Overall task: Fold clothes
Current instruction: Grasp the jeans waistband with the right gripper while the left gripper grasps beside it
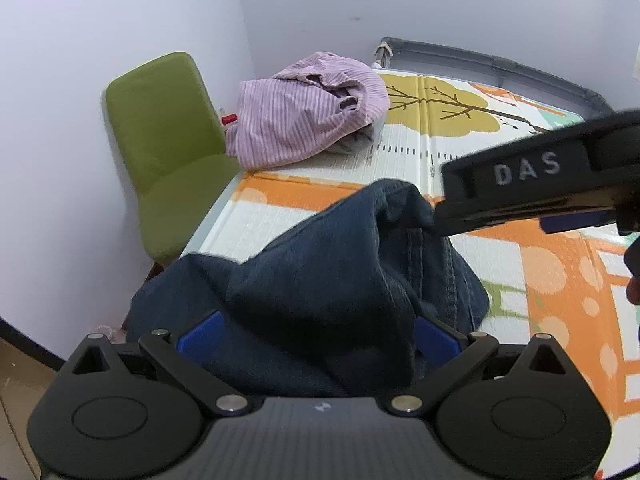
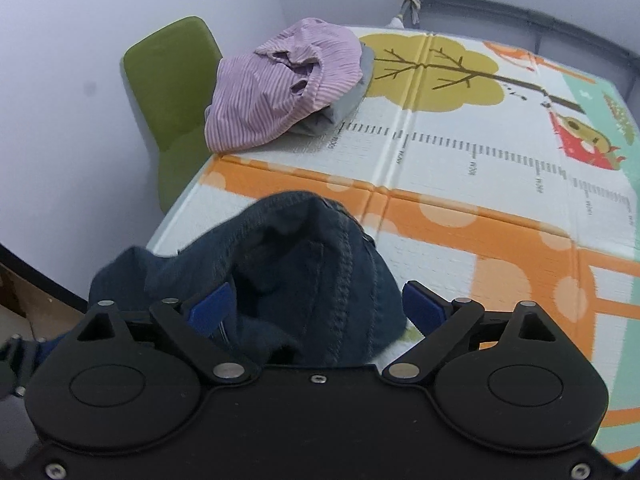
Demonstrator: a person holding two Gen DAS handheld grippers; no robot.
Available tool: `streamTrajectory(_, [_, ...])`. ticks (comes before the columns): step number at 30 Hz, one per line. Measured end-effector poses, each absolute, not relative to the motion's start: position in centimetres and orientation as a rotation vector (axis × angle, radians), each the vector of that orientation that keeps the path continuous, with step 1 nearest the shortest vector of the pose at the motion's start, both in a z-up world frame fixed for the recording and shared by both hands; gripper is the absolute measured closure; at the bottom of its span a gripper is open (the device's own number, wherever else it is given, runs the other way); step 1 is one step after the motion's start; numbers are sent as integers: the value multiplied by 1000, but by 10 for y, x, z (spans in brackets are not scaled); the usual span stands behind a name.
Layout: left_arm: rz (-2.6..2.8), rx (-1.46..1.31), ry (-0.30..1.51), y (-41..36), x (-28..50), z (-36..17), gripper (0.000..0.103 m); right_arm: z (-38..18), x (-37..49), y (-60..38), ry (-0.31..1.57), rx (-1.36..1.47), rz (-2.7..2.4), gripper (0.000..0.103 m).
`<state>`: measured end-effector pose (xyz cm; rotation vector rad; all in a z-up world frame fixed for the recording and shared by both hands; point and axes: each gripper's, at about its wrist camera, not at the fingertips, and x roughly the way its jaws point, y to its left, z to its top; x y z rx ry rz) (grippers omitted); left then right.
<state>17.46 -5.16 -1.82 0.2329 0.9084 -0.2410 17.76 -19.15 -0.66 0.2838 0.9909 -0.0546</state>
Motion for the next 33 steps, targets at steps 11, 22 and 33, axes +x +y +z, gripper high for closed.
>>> streamTrajectory(11, [-270,224,954,-56,221,-42,0,-39,249,-177,1078,336,-28,16])
streamTrajectory(22, [-339,140,1005,-45,241,-56,15,-74,285,-157,1188,410,56,45])
streamTrajectory(33, [-366,105,1023,-40,238,-56,57,-76,290,-142,1172,410,128,82])
